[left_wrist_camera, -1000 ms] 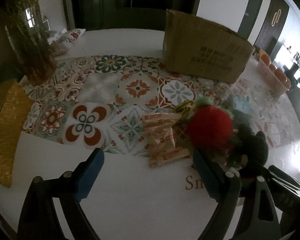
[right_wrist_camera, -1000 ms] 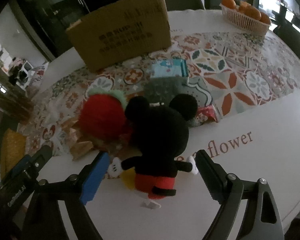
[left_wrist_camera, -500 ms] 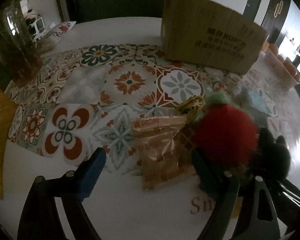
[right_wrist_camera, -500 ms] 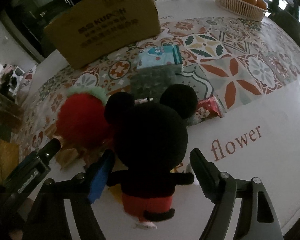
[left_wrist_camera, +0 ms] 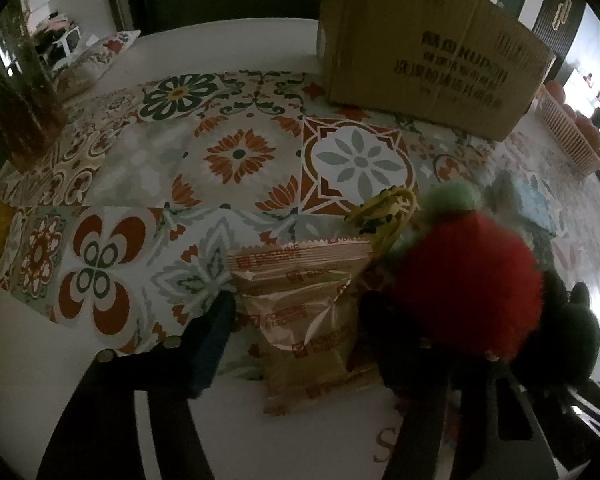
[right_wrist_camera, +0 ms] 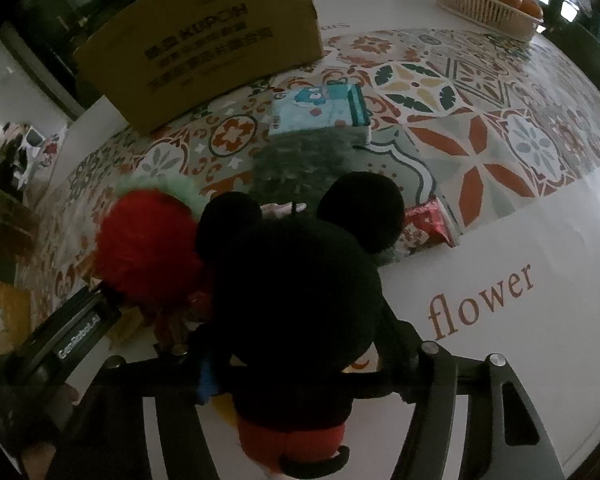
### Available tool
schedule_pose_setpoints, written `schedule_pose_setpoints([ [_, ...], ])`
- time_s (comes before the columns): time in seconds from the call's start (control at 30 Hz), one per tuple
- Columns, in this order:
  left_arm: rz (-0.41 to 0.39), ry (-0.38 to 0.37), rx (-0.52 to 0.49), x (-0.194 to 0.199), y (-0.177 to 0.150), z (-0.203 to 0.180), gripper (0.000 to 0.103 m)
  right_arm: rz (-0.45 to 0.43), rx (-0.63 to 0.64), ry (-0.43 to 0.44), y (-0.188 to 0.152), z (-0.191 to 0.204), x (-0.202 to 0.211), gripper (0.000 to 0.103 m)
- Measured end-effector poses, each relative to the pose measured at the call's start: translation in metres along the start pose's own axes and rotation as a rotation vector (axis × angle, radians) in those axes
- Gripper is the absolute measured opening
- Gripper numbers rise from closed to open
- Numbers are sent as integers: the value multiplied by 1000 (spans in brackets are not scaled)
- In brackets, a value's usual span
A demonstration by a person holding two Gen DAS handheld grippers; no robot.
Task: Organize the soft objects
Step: 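Grasp the biscuit packet with the left tool while the right tool grasps the Mickey plush, then lift the biscuit packet and Mickey plush and carry both toward the cardboard box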
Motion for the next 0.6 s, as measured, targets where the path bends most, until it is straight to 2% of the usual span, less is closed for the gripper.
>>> schedule_pose_setpoints([
  [0.17, -7, -20, -19, -1, -2, -2, 50, 0, 30, 2, 2, 3, -1, 60],
  [0.6, -21, -16, -22, 33, -24, 3, 48, -18, 76, 24, 0, -3, 15, 58],
])
Point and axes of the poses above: each gripper's, at about its wrist camera, not at the fingertips, and x roughly against the way its jaws point, z to its left, y to its top, the point moved 5 cm from there along -x, roughly the way its jaws point, and after that the axes turned 8 degrees about y, right-handed, at the moved point
